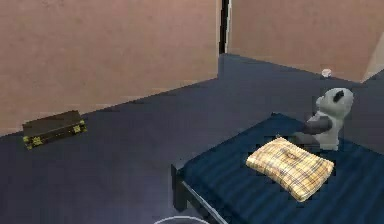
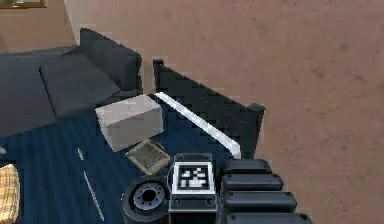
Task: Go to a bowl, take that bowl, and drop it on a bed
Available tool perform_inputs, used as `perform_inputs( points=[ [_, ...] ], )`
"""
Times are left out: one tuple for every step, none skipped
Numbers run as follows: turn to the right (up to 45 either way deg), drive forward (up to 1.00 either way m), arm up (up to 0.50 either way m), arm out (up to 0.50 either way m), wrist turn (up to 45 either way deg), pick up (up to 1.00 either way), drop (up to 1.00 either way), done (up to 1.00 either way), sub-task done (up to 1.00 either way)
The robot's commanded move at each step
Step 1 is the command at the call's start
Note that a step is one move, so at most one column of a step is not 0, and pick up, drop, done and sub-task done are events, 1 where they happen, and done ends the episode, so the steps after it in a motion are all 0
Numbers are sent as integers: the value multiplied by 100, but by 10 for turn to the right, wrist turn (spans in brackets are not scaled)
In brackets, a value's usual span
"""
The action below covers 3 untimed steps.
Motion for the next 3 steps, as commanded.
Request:
perform_inputs(
  points=[
    [-240,0,0,0,0,0,0,0,0],
    [450,0,0,0,0,0,0,0,0],
    [300,0,0,0,0,0,0,0,0]
  ],
)
